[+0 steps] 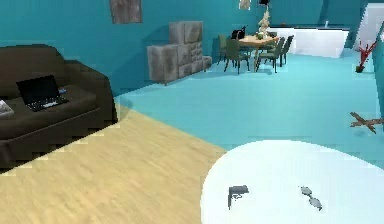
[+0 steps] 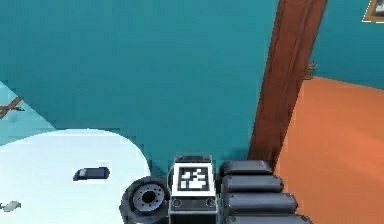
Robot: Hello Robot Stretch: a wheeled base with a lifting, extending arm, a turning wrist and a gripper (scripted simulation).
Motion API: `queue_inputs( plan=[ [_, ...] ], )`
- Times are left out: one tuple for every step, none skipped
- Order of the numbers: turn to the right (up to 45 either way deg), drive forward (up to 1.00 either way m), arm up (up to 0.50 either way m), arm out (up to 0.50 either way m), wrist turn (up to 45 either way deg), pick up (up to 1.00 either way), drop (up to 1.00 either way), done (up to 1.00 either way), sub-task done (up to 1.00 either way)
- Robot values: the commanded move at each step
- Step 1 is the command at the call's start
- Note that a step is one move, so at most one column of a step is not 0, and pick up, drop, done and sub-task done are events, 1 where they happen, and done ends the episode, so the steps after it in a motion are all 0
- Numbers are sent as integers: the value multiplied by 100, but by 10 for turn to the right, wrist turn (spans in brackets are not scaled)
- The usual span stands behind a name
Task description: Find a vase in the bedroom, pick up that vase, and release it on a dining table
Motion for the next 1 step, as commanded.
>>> queue_inputs(
  plan=[
    [-30, 0, 0, 0, 0, 0, 0, 0, 0]
  ],
)
